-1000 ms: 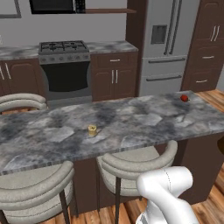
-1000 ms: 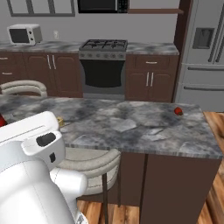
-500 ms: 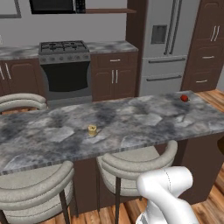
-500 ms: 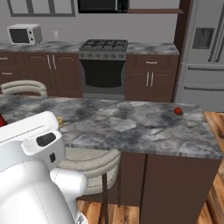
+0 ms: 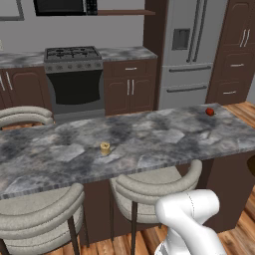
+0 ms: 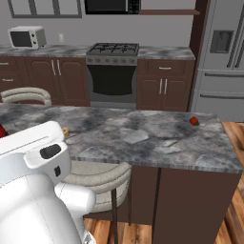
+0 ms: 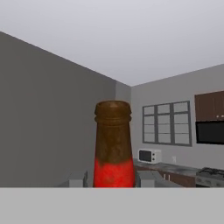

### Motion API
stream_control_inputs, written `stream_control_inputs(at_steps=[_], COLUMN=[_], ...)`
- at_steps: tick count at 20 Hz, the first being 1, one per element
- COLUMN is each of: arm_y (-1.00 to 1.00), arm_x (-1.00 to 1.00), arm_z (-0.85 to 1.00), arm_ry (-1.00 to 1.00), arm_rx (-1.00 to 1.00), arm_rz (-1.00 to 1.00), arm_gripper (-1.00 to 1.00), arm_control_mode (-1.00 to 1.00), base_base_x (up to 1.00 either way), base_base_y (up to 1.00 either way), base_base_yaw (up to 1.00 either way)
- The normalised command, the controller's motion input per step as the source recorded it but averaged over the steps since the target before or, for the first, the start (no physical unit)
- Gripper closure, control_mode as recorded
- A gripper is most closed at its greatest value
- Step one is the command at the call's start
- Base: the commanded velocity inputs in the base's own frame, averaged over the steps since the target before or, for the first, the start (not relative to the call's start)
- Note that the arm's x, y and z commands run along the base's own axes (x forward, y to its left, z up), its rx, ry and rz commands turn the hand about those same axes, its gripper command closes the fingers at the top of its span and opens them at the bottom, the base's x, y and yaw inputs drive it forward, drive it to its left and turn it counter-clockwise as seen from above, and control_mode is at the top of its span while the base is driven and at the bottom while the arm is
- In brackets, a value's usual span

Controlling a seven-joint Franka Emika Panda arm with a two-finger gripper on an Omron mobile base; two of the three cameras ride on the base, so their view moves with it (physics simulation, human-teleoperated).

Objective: Open the cabinet directly in front. Then move the beer and the cup to the dining counter with the candle on it.

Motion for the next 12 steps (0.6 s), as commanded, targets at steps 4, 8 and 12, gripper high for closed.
stream_control_inputs(at_steps=[4,8,12], arm_y=[0.1,0.26,0.41], arm_x=[0.41,0.46,0.49], arm_z=[0.0,-0.01,0.0], arm_ry=[0.03,0.02,0.01], arm_rx=[0.0,0.0,-0.01], arm_rz=[-0.02,-0.04,-0.06], arm_gripper=[1.0,1.0,1.0], arm_control_mode=[-1.0,-1.0,-1.0], base_base_x=[0.0,0.0,0.0], base_base_y=[0.0,0.0,0.0], base_base_yaw=[0.0,0.0,0.0])
